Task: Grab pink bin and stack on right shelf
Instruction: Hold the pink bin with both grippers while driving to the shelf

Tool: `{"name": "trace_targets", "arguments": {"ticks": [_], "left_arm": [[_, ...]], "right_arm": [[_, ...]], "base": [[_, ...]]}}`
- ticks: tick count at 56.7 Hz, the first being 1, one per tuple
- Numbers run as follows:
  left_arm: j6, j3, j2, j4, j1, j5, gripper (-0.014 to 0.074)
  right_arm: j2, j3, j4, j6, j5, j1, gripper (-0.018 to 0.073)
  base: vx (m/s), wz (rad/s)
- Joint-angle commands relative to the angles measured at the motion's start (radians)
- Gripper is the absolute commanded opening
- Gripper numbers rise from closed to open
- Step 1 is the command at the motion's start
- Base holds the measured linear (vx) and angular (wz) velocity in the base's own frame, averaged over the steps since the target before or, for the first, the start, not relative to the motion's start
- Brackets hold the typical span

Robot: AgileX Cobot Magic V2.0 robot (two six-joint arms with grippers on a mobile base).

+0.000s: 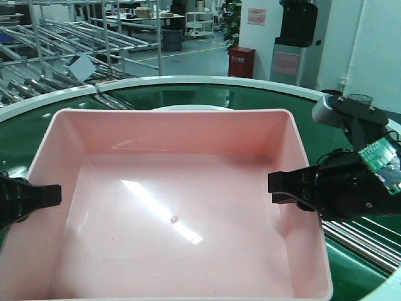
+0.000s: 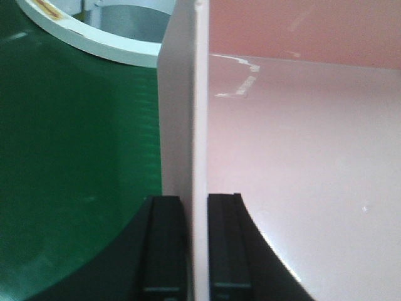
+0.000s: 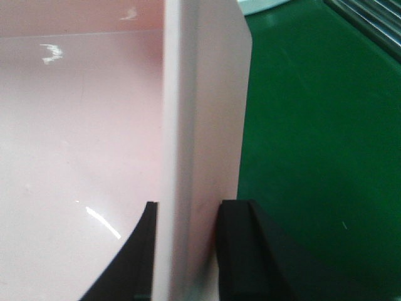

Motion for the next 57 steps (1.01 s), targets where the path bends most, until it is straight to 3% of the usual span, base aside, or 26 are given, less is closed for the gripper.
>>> {"name": "trace_targets", "arguments": {"ticks": [1, 25, 57], "left_arm": [[-0.014, -0.032, -0.024, 0.062, 0.022, -0.089, -0.0002], [-0.014, -0.032, -0.024, 0.062, 0.022, -0.088, -0.0002], [-0.014, -0.032, -0.024, 0.062, 0.022, -0.089, -0.0002]], "right_arm": [[-0.029, -0.031, -0.095, 0.007, -0.097, -0.034, -0.0008], [-0.029, -0.031, -0.095, 0.007, -0.096, -0.034, -0.0008], [-0.029, -0.031, -0.095, 0.007, -0.088, -0.034, -0.0008]], "base": [[-0.31, -0.31], [-0.30, -0.52], [-0.13, -0.94]]}}
